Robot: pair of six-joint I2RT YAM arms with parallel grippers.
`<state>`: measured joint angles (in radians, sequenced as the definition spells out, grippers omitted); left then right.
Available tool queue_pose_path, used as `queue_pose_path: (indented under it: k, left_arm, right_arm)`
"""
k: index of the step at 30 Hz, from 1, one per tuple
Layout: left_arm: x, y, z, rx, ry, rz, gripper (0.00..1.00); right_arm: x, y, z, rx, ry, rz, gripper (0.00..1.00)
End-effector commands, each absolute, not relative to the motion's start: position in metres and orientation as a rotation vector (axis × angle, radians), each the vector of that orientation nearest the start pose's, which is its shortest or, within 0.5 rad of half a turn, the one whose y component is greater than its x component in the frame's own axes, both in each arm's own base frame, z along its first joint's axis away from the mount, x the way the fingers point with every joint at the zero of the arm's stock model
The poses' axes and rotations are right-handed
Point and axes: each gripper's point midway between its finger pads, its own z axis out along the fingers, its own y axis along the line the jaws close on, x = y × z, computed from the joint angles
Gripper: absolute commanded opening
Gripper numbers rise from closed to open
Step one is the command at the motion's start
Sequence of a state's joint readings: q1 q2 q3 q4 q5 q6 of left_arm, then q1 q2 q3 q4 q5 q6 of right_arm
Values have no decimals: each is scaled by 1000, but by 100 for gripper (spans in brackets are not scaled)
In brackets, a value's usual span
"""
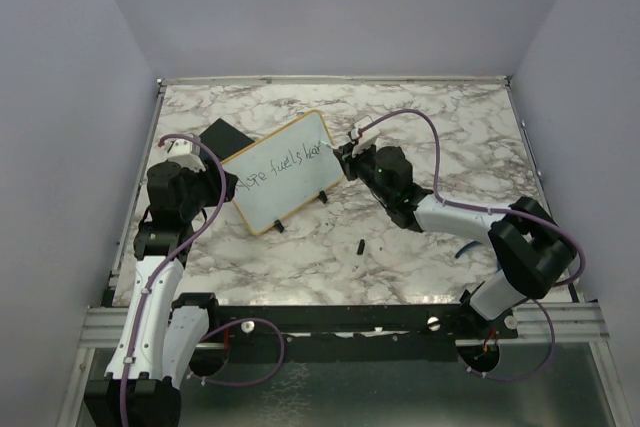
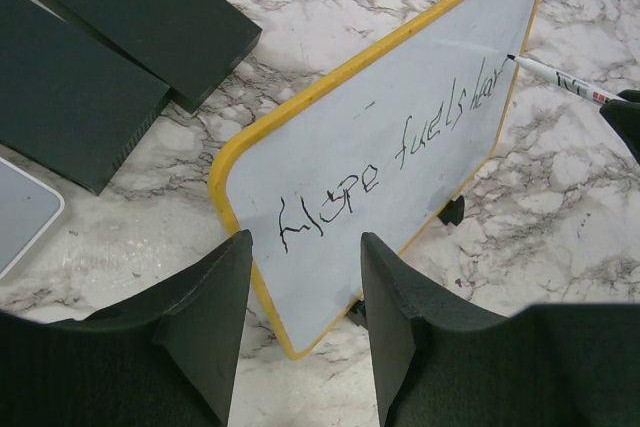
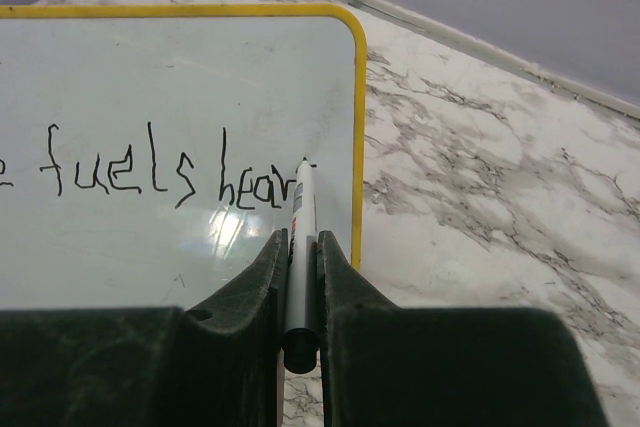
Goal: Write a sentence on the whiteboard
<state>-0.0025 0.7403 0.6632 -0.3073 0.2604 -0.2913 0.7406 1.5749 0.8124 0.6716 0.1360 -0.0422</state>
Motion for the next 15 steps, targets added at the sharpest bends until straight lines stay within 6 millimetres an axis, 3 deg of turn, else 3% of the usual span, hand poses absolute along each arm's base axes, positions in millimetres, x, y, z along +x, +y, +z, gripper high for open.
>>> queue_pose_path:
  k: [1, 15]
  left_arm:
    - [281, -61, 208, -93, 1949, -458, 50]
    - [282, -60, 207, -93, 1950, -457, 50]
  right_arm:
    - [375, 315, 190, -546, 1578, 437, 1]
    - [366, 308, 181, -538, 1606, 448, 0]
